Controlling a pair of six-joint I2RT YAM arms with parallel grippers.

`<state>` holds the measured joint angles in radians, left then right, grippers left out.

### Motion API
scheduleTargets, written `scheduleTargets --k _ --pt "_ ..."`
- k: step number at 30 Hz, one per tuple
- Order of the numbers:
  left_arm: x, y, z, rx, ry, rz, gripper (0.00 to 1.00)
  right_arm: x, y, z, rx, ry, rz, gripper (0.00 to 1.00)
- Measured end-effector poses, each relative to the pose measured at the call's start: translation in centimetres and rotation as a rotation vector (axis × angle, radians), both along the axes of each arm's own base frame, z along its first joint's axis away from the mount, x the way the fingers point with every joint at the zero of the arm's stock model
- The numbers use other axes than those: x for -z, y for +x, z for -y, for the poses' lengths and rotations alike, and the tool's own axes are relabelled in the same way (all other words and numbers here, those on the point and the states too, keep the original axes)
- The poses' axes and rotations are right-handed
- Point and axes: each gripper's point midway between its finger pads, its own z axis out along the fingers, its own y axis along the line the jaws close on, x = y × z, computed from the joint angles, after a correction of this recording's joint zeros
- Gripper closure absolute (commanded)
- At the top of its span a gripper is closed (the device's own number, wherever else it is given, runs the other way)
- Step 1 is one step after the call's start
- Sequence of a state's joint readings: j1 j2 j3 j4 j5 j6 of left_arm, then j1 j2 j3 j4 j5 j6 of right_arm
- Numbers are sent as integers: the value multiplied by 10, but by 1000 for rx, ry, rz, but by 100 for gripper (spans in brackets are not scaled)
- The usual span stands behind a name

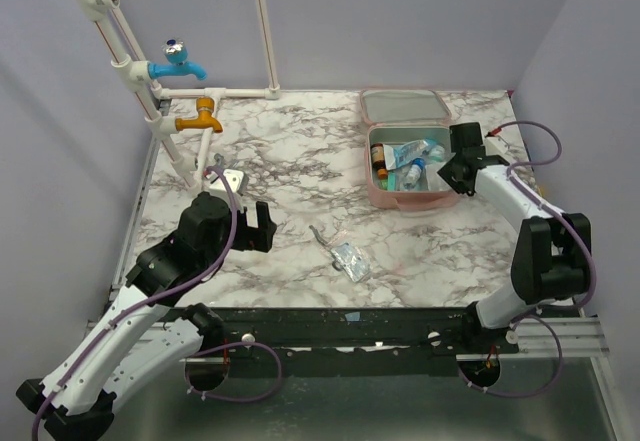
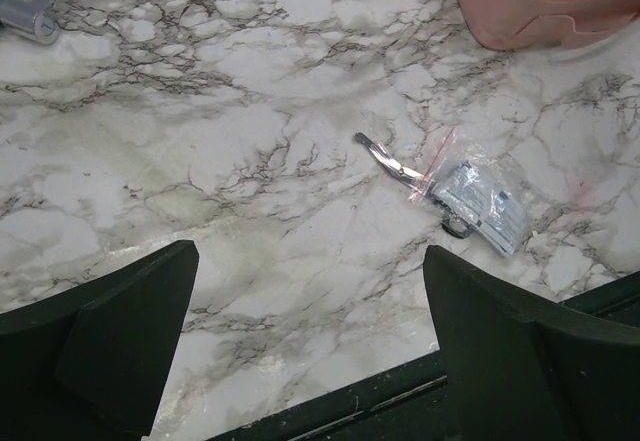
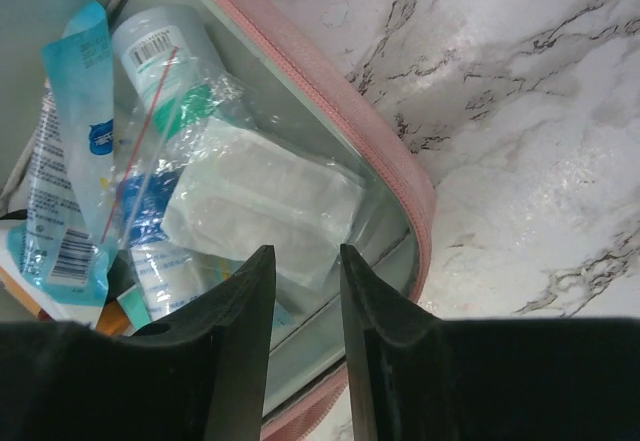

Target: Organize the medicine kit

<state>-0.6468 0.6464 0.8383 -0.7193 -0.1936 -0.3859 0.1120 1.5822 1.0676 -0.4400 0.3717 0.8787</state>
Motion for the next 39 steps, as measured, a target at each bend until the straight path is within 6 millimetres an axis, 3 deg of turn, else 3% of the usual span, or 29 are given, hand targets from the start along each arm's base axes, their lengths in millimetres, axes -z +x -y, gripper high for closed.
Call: scheduleTargets --k 10,16,23,30,39 --pt "-2 0 0 0 -7 5 2 -44 -6 0 -54 -17 83 53" --pt "-4 0 0 -1 -13 12 2 -77 -12 -17 -172 -8 155 50" --pt "-4 0 0 -2 -13 13 2 -90 -25 -64 -389 4 163 46" --pt "-3 0 -1 -3 -12 12 1 -96 -48 -127 -672 45 174 40" --pt "-2 2 -2 -12 -2 8 1 -68 -96 -195 -1009 109 127 40"
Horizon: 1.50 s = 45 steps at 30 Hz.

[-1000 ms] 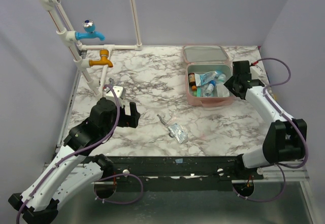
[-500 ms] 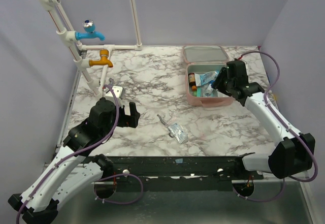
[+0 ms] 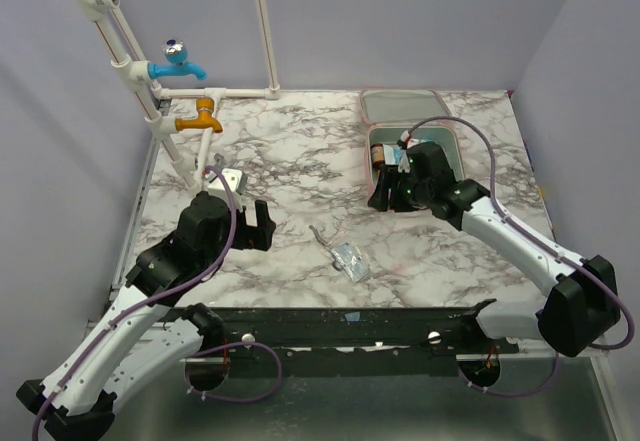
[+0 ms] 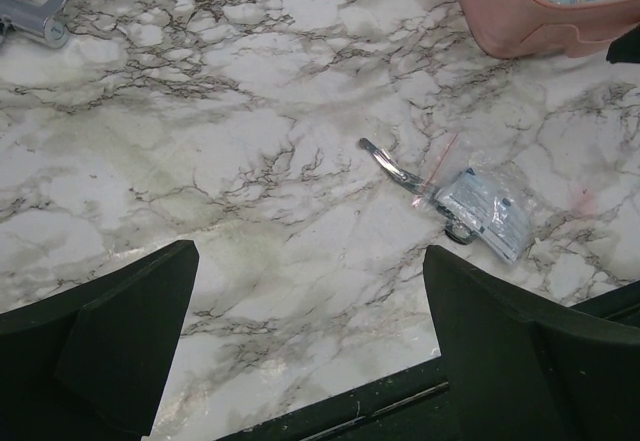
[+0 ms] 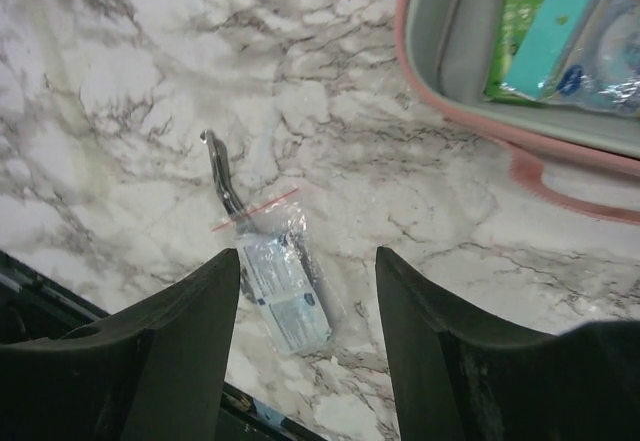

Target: Organize the medicine kit

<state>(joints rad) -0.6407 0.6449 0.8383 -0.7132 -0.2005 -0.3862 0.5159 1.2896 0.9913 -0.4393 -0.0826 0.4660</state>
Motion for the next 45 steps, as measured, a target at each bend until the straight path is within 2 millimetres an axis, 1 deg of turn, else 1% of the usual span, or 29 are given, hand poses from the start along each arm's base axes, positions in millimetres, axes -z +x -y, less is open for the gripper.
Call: scheduleTargets --k 3,6,9,14,18,23,35,39,45 --pt "1 1 -1 -5 4 -1 1 11 -16 -16 -96 -9 -20 40" --pt "1 1 -1 -9 7 -2 1 21 -26 -31 -170 -28 -33 40" --pt "2 2 -1 -12 12 -4 1 36 -36 -40 -223 -50 -59 39" --pt "3 3 -2 -15 17 -8 2 65 -49 -42 -267 -97 -119 37" --pt "4 4 -2 -18 21 -11 2 81 -64 -48 -316 -126 -147 36" --pt "6 4 -2 -21 27 -16 1 92 -75 -57 -362 -147 -162 36" --pt "8 5 -2 -21 32 -22 1 122 -84 -65 -398 -191 -210 36" --pt "8 5 -2 -21 33 -23 1 129 -86 -67 -404 -212 -215 40" --pt "8 5 -1 -21 34 -25 1 136 -87 -66 -394 -247 -213 55"
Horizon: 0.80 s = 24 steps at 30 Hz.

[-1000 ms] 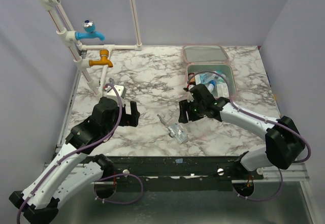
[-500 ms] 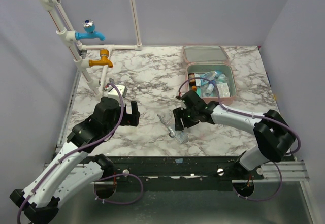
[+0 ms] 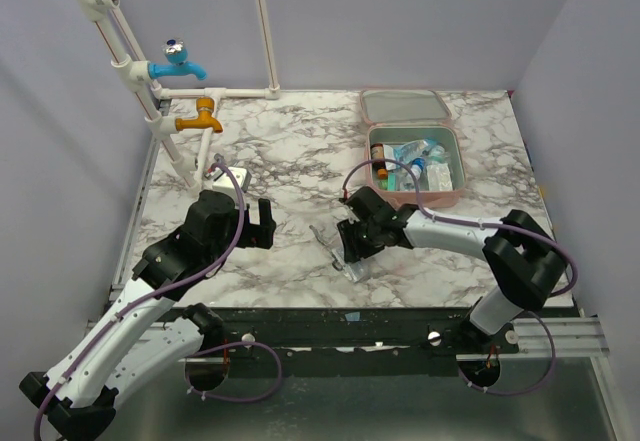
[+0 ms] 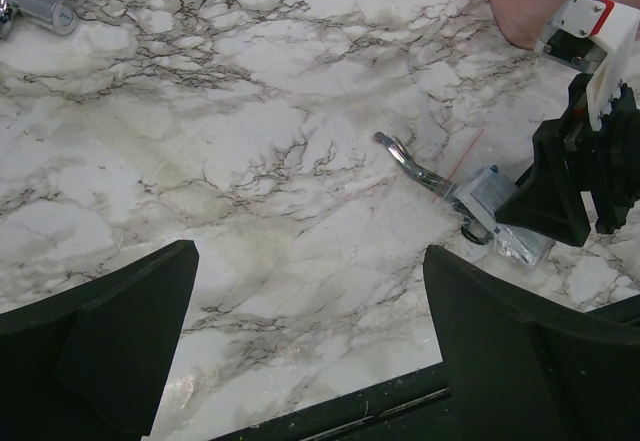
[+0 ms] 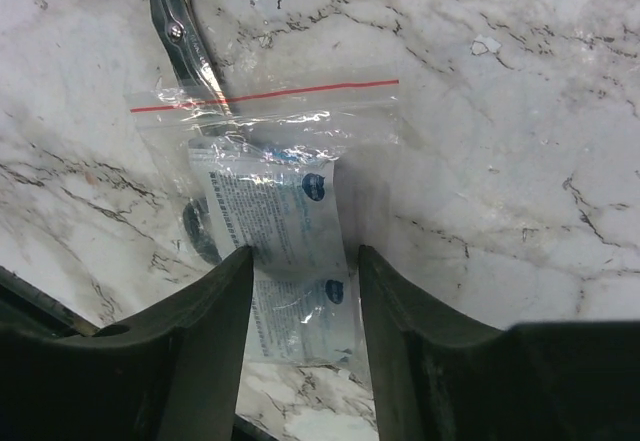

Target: Organize the medicine kit

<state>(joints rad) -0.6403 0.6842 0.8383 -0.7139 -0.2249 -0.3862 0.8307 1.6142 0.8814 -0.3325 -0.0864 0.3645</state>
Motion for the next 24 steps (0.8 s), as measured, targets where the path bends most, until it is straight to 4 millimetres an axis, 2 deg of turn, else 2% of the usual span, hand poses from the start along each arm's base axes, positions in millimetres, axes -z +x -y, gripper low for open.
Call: scheduleTargets --k 4,9,10,18,24 --pt "0 0 0 1 0 0 1 2 1 1 3 -17 14 70" --pt "0 0 0 0 0 0 1 3 2 1 7 -35 34 96" --pt "0 0 0 0 0 0 1 3 2 2 9 -39 38 99" --pt "0 0 0 0 0 0 2 0 5 4 28 -62 72 99" --pt "0 0 0 0 -1 0 2 -20 13 8 69 -50 129 99"
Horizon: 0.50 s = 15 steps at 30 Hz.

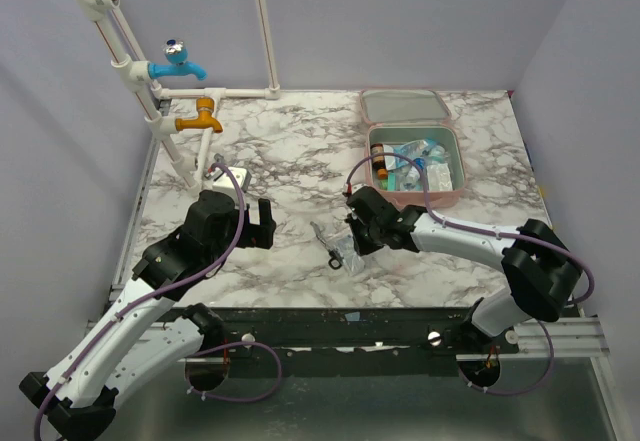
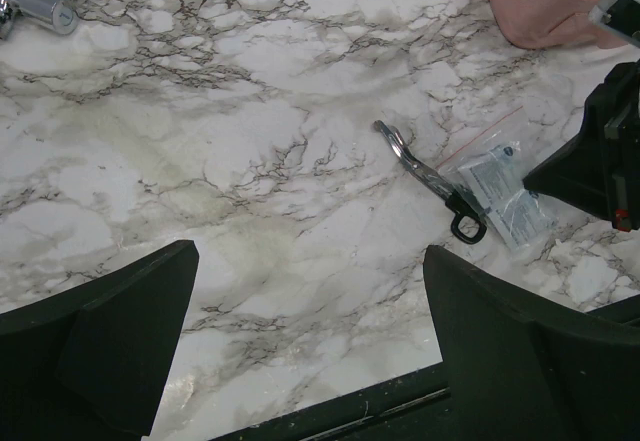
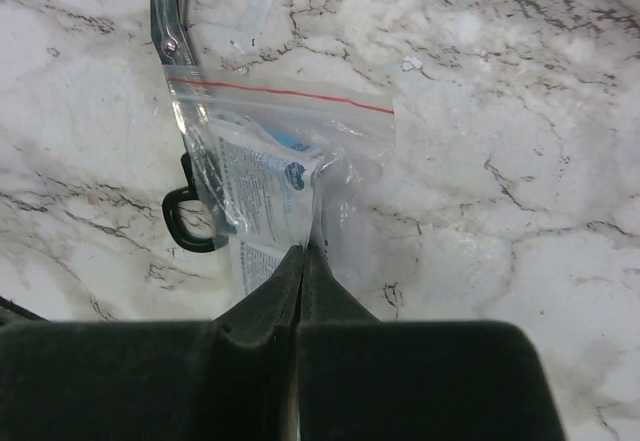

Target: Organize the medicine kit

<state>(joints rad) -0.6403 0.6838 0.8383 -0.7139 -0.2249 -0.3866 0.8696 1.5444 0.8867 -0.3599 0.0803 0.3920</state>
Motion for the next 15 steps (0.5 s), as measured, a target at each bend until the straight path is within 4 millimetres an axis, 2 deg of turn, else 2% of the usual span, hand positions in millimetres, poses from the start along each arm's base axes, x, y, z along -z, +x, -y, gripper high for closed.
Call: scheduleTargets --k 15 --pt "-1 0 0 0 -2 2 2 -63 26 10 107 23 171 99"
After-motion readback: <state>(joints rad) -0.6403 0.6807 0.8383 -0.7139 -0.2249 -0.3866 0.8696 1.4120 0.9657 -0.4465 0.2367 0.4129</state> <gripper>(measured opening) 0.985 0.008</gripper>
